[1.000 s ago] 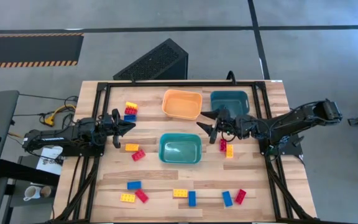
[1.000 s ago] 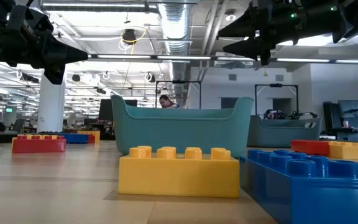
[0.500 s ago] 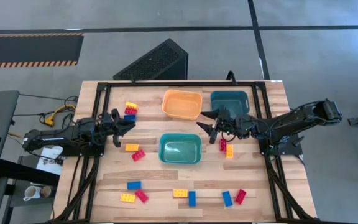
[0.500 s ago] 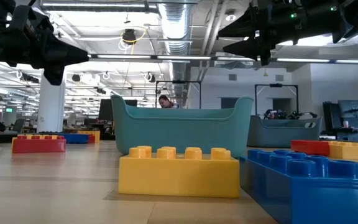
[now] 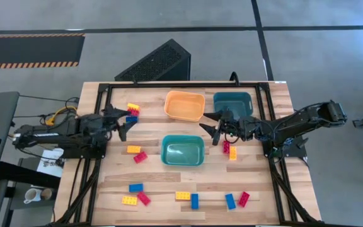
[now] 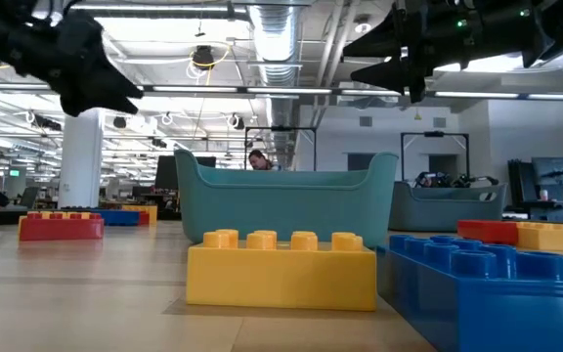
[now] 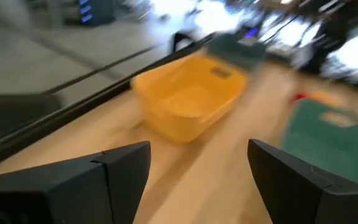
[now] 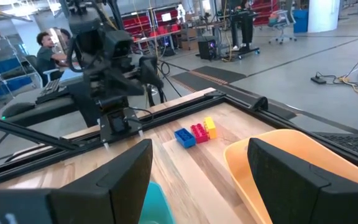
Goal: Sort & place blocks by color
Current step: Put the yellow game piece into the yellow bin
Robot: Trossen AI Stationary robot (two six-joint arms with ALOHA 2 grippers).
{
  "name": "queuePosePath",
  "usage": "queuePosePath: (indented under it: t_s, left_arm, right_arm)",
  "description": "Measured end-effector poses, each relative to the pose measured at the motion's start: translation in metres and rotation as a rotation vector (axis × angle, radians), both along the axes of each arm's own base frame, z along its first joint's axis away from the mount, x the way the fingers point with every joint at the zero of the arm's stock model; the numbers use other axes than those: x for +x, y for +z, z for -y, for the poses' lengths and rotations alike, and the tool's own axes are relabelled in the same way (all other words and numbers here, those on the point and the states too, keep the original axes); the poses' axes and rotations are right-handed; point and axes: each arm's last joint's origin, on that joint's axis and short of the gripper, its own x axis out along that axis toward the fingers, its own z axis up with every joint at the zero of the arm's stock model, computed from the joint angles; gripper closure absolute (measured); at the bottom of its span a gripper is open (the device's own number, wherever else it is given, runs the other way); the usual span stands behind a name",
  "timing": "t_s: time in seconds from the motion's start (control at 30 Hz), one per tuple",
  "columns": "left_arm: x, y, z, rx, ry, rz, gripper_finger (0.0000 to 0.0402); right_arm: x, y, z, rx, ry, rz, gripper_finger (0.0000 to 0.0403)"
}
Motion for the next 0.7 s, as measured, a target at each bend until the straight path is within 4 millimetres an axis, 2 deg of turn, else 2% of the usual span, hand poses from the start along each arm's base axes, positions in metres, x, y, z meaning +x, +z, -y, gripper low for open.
queuePosePath:
  t_s: [0.2,0.37,0.7]
  left_arm:
    - [0.024,0.009,-0.022,-0.018,0.17,-0.266,0.0156]
    - [0.042,0.003,-0.048,-0.036,0.212,-0.429,0.0146]
    - [0.056,-0.006,-0.109,-0.222,0.194,-0.548,0.0113]
  right_arm:
    - [0.0,0.002,0.0,-0.012,0.001,0.011,0.0117]
    - [0.0,0.003,-0.002,-0.022,0.011,0.017,0.0117]
    - [-0.007,0.012,-0.002,-0.025,0.037,0.047,0.0117]
